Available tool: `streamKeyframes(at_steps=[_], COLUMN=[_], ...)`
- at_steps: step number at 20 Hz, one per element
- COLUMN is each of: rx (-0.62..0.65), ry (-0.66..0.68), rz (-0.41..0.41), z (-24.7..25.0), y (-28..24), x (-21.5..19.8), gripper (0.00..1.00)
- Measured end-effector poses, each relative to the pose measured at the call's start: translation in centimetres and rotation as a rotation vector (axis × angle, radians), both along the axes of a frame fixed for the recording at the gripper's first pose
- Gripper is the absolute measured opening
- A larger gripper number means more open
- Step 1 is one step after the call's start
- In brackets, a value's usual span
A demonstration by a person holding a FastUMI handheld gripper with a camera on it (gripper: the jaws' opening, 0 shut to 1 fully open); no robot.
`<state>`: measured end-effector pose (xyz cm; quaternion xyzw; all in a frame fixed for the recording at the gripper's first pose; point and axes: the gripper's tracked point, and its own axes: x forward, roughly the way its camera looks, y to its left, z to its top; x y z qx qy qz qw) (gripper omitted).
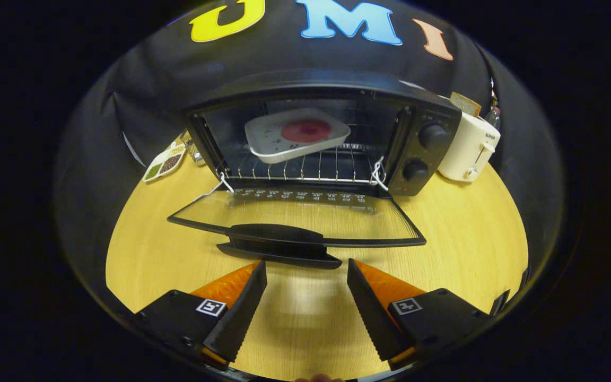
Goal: Open the toaster oven, put the food inside, and close the toaster oven door.
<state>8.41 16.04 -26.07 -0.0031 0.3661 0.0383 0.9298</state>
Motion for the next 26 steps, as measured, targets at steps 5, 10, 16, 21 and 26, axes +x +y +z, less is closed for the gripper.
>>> streamKeyframes(at_steps=[5,10,16,21,26], rx=[-0.008,0.024,-0.044,-0.018,-0.015], ry=[-0.197,-0.422,-0.714,-0.823,-0.874], rz=[0.024,0.001,-0.042,-0.111,-0.183], z=[6.8,14.9,24.8,28.9,30.4], y=[0.4,-0.7,-4.8,-9.3,-13.6], x=[1.8,2.4,-1.2,-6.8,-11.5], gripper=[0.97,0.97,0.97,0.97,0.97])
